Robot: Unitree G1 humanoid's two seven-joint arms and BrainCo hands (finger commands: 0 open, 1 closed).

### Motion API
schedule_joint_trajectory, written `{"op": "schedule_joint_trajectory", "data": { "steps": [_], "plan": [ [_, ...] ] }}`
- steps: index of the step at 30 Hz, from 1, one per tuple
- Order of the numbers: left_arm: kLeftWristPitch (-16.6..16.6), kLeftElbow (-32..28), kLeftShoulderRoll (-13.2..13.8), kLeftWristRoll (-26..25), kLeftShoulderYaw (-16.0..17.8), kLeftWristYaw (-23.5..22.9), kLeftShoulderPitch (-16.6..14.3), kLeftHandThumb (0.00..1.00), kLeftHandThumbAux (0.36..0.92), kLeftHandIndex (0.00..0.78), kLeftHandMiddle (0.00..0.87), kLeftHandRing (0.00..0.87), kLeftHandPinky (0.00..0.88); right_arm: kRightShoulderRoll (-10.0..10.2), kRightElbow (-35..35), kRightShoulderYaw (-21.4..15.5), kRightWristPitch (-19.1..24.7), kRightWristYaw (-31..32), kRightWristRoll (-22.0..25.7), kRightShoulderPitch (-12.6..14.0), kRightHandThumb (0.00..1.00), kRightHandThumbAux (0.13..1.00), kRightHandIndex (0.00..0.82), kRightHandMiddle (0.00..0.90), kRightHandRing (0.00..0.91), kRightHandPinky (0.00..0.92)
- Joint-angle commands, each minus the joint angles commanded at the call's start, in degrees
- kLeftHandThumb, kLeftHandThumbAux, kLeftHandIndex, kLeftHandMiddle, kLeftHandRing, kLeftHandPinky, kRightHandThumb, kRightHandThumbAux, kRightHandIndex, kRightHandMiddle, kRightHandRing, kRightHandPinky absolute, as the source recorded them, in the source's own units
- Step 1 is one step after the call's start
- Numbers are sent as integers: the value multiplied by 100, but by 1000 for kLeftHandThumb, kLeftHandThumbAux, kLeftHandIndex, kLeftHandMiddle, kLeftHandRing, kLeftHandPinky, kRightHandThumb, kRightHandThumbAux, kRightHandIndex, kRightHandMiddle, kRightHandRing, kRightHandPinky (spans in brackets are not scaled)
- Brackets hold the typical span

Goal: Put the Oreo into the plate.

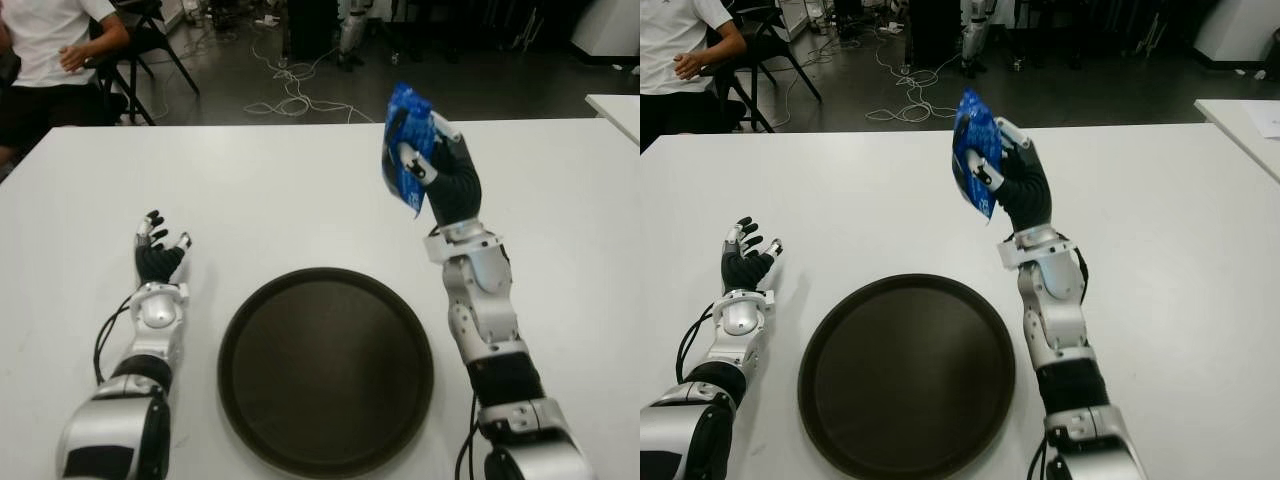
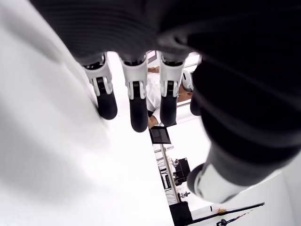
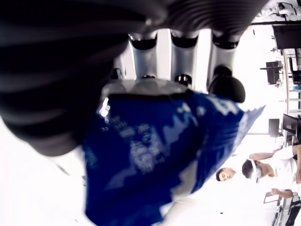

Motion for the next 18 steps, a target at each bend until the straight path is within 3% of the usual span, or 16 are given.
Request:
{"op": "schedule_joint_trajectory", "data": {
  "steps": [4, 7, 15, 18],
  "plan": [
    [-15, -14, -17, 1, -1, 20, 4, 122, 787, 162, 175, 166, 150, -285, 261, 300, -478, -186, -1118, -18, 702, 718, 440, 835, 841, 836],
    [-21, -14, -23, 12, -9, 42, 3, 126, 782, 168, 175, 173, 165, -424, 463, 486, -844, -105, -1512, -39, 701, 719, 440, 831, 836, 833],
    [-56, -15, -23, 34, -36, 71, 9, 127, 782, 148, 167, 161, 138, -756, 757, 875, -1228, 674, -1527, -158, 696, 722, 439, 820, 828, 820],
    [-63, -19, -21, 32, -41, 53, 7, 117, 783, 144, 166, 155, 129, -939, 718, 1053, -989, 1131, -1512, -212, 693, 724, 438, 815, 820, 808]
  ]
}}
